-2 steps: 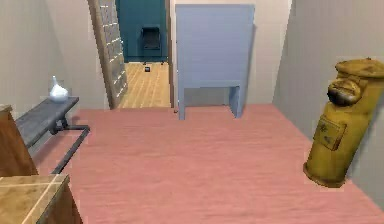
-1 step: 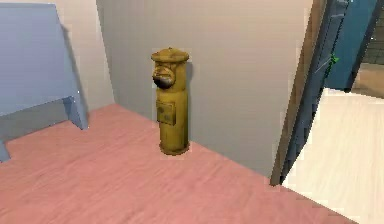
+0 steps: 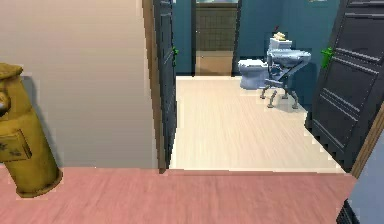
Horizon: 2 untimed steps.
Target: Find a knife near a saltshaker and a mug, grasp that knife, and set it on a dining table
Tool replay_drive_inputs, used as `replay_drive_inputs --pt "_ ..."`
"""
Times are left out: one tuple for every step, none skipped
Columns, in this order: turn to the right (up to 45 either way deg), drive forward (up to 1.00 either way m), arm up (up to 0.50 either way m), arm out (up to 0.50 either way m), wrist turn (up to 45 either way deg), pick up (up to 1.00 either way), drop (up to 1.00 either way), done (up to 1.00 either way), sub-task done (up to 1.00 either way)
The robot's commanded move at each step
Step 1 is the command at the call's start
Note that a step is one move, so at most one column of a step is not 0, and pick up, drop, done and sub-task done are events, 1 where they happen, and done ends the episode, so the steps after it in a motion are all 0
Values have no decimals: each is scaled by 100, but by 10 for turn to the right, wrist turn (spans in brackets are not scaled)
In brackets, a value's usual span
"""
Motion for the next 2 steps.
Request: replay_drive_inputs --pt "0 25 0 0 0 0 0 0 0" --pt "-450 0 0 0 0 0 0 0 0"
